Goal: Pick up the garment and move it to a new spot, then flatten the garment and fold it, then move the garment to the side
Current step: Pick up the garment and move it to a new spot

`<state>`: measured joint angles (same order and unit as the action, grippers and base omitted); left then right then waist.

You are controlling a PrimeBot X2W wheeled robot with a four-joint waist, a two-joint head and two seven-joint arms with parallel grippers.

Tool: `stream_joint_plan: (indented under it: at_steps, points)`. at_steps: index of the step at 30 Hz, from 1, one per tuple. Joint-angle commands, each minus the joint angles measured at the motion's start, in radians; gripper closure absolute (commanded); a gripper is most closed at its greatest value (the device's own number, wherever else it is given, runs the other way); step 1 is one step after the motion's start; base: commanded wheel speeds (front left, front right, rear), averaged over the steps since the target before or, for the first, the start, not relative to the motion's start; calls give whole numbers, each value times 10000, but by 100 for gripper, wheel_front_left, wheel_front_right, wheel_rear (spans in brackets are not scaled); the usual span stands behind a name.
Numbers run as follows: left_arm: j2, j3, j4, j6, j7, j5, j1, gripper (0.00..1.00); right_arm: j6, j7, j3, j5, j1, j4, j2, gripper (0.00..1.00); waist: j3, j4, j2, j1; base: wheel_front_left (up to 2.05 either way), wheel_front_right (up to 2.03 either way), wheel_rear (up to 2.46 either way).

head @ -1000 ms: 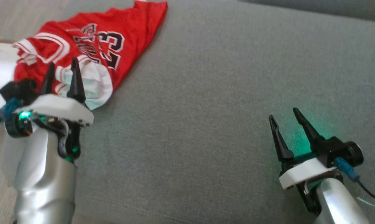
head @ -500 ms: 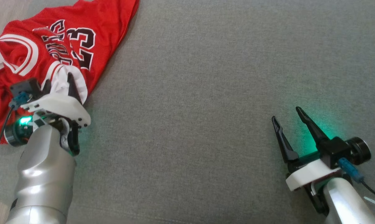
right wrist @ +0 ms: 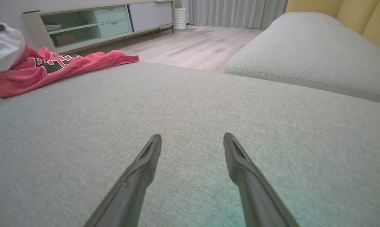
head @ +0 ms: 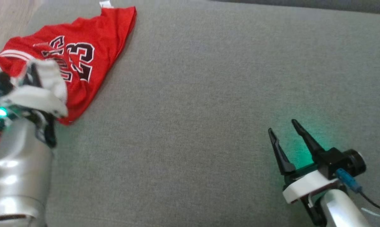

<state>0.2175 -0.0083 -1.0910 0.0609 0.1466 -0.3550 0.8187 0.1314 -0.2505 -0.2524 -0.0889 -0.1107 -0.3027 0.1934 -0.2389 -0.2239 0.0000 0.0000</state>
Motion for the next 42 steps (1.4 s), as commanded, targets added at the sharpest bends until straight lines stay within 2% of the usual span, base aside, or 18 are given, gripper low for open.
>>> stream_joint_plan:
  at_steps: [1,7,13,24,26,27,29,32,36,42]
  points:
    - [662,188,432,61,122,7,602,100,-7,-91,-226,-91,-109,198,-93,0,242,137,0,0,0,0,0]
    - [1186,-177,1434,371,-251,166,1257,100,-7,-108,-366,-300,-262,50,-742,0,874,604,0,0,0,0,0]
    - [1299,-592,2993,591,-1195,-9,1313,100,-7,-110,-421,-392,-427,236,-1098,0,1296,1238,0,0,0,0,0]
    - [962,-1855,9261,693,-4403,-1858,-603,100,-7,-111,-492,-552,-524,822,-1355,0,1651,2956,0,0,0,0,0]
    - [748,-2141,10319,684,-4932,-2172,-1042,100,-7,-112,-542,-591,-616,903,-1374,0,1575,3368,0,0,0,0,0]
    - [440,-2466,11173,647,-5366,-2474,-1356,100,-7,-112,-580,-634,-710,975,-1389,0,1497,3747,0,0,0,0,0]
    - [120,-2795,11840,576,-5715,-2717,-1565,100,-7,-112,-678,-688,-800,1025,-1402,0,1408,4181,0,0,0,0,0]
    - [-433,-3302,12501,481,-6119,-3050,-1590,100,-7,-112,-816,-780,-960,1092,-1417,0,1216,4804,0,0,0,0,0]
    - [-1033,-3954,12704,404,-6435,-3201,-1213,100,-7,-112,-978,-1073,-1139,1236,-1426,0,1017,5594,0,0,0,0,0]
    - [-1386,-4483,11433,160,-6026,-2816,-824,100,-7,-112,-1328,-1548,-1276,1437,-1429,0,779,6609,0,0,0,0,0]
